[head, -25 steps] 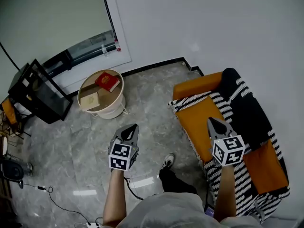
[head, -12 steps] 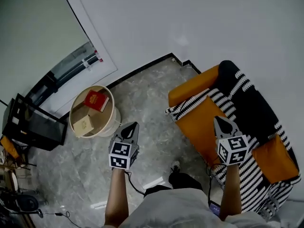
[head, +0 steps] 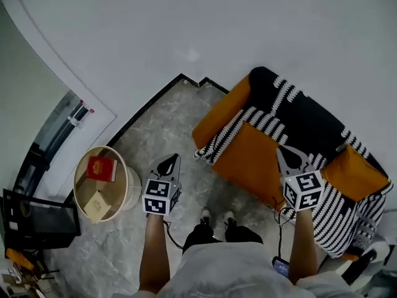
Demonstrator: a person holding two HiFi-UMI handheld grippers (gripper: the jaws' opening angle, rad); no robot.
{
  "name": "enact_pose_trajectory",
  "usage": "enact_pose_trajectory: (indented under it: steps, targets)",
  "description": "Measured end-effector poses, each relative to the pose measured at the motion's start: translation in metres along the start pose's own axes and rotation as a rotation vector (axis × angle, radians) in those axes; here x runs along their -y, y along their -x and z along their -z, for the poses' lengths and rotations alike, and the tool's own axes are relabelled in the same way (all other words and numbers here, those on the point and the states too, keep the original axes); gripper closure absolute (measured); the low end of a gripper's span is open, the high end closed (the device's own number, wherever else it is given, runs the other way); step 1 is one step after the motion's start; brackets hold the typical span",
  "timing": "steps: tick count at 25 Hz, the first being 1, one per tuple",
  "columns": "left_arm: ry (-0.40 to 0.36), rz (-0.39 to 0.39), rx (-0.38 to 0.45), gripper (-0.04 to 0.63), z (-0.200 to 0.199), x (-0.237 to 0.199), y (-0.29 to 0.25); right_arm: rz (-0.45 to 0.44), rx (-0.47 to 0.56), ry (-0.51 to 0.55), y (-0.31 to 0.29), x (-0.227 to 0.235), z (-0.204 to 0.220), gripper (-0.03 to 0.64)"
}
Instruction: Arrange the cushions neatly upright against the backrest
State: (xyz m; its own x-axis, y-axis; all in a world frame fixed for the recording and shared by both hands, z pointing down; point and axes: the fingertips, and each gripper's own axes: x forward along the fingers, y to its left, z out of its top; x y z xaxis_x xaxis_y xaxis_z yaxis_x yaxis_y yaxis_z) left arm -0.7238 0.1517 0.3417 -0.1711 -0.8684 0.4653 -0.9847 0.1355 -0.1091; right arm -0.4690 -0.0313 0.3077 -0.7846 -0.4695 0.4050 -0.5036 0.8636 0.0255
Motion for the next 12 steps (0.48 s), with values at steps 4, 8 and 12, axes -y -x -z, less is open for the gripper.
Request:
enact_pose_trajectory:
  steps: [4, 8, 12]
  targets:
    - [-0.064, 0.106, -0.004, 0.581, -0.017, 0.002, -0.036, 0.157, -0.021, -0.083, 0.02, 0.03, 0.014, 0.614]
    - [-0.108, 0.207, 0.003, 0.581, -0.036, 0.005, -0.064, 0.299, -0.044, -0.134, 0.048, 0.048, 0.025, 0.614]
    - [-0.161, 0.325, 0.01, 0.581, -0.038, 0.027, -0.082, 0.416, -0.066, -0.183, 0.084, 0.047, 0.045, 0.614]
